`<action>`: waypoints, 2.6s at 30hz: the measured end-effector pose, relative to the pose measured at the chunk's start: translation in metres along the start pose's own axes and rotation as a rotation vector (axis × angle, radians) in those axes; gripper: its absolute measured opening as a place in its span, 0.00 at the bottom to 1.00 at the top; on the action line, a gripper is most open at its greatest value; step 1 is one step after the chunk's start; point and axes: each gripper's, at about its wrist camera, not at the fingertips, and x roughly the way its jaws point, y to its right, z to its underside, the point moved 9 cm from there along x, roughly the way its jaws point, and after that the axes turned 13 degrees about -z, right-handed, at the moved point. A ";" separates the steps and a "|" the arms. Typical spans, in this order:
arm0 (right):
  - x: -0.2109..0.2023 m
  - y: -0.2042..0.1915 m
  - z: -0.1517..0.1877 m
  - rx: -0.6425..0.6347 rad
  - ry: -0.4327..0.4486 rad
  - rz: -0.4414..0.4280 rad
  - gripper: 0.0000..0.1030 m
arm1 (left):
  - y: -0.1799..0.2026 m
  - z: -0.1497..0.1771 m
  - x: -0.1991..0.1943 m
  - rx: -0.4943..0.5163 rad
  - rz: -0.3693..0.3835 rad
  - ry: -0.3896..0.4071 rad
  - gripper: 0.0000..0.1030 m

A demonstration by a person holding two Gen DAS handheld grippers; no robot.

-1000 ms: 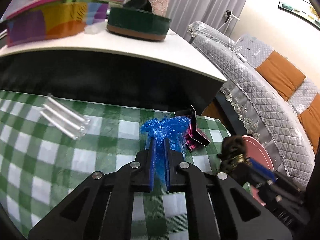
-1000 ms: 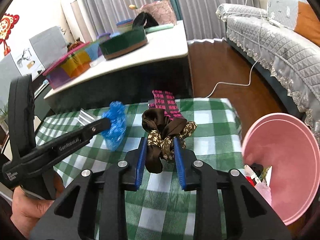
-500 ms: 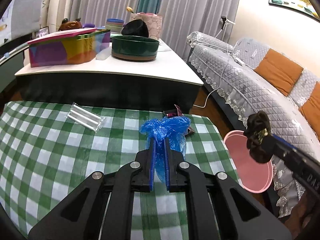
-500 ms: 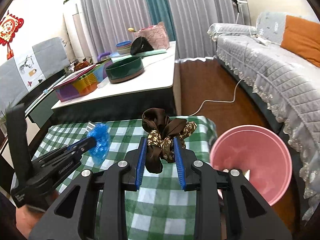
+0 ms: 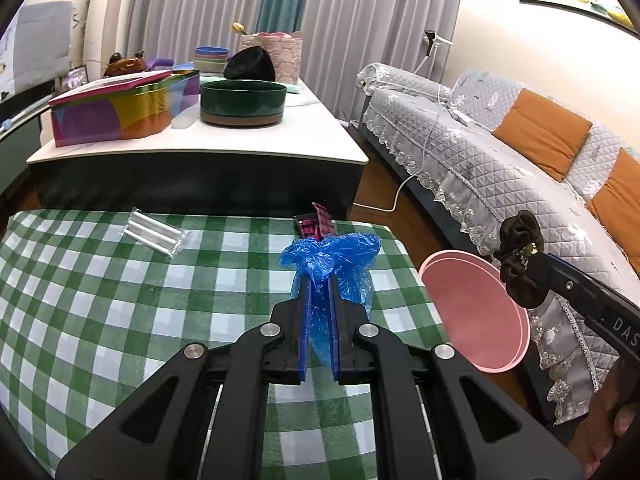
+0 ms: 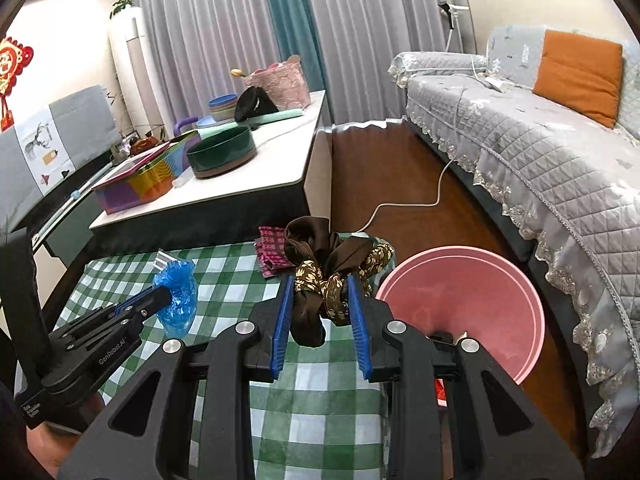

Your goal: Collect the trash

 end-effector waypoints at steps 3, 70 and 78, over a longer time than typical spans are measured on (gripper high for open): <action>-0.005 0.005 -0.002 0.000 0.008 0.010 0.27 | 0.009 -0.002 -0.002 0.007 0.012 0.006 0.08; -0.034 0.194 -0.005 0.335 0.118 0.182 0.28 | 0.203 0.007 0.043 0.244 0.149 -0.022 0.08; -0.025 0.199 -0.002 0.338 0.086 0.183 0.39 | 0.224 0.016 0.055 0.266 0.185 -0.077 0.40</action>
